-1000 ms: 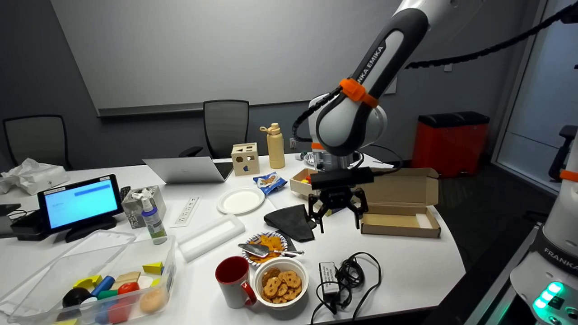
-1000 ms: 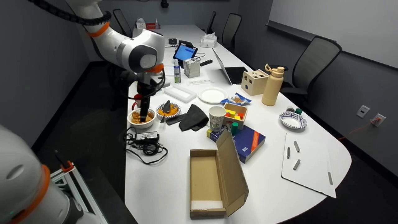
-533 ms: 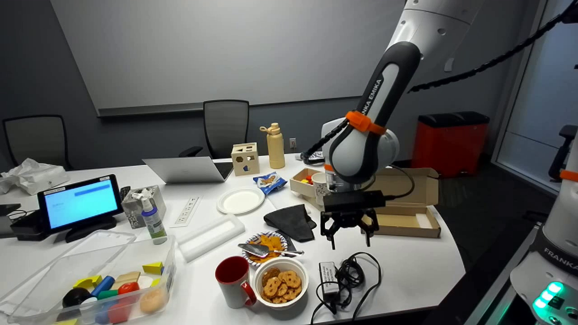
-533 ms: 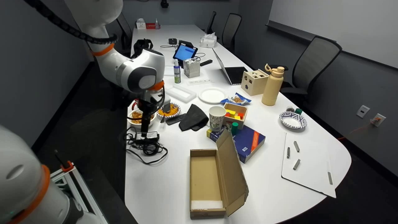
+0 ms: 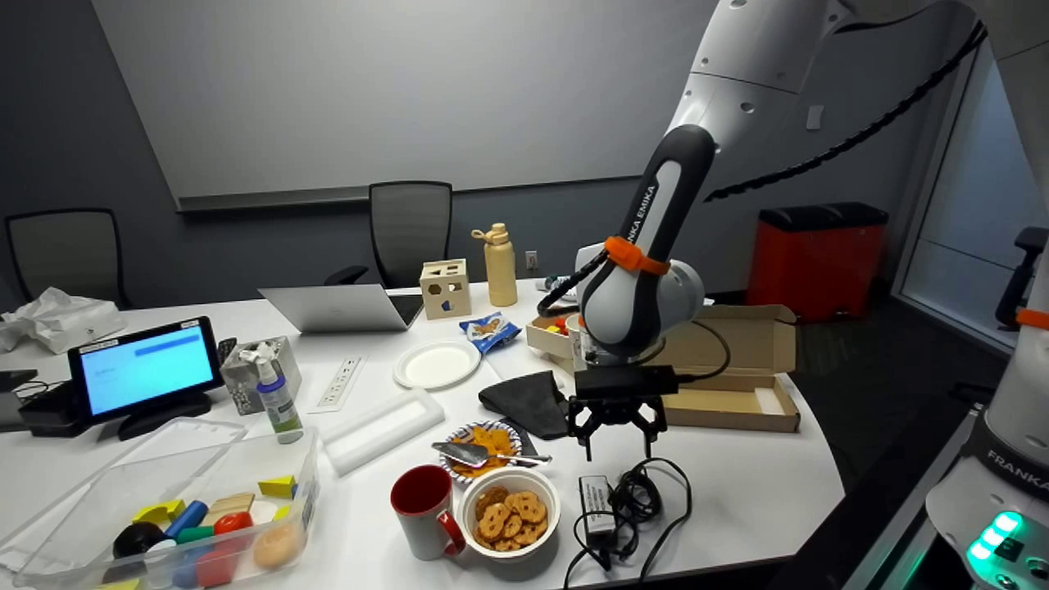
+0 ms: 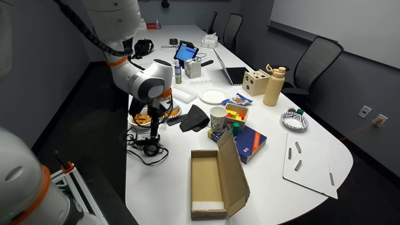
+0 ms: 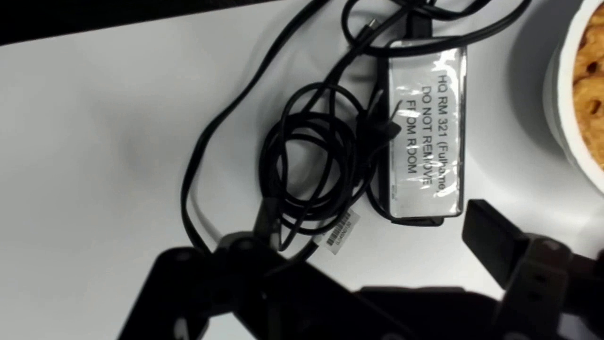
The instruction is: Put the black cable in the brown box.
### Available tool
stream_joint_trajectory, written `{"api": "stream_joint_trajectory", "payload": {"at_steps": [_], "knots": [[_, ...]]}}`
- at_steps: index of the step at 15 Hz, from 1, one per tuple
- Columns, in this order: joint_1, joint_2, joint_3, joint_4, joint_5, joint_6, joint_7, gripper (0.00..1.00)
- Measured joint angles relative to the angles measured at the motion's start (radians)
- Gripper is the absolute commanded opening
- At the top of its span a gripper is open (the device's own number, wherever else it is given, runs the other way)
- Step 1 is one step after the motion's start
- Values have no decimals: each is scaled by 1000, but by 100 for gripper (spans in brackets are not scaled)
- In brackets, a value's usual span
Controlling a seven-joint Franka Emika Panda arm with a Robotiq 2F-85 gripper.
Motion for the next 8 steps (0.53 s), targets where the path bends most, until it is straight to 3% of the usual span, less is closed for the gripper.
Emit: {"api": "stream_joint_trajectory", "payload": {"at_steps": [8], "knots": [[19, 176, 11, 181, 0, -39, -42, 100]]}}
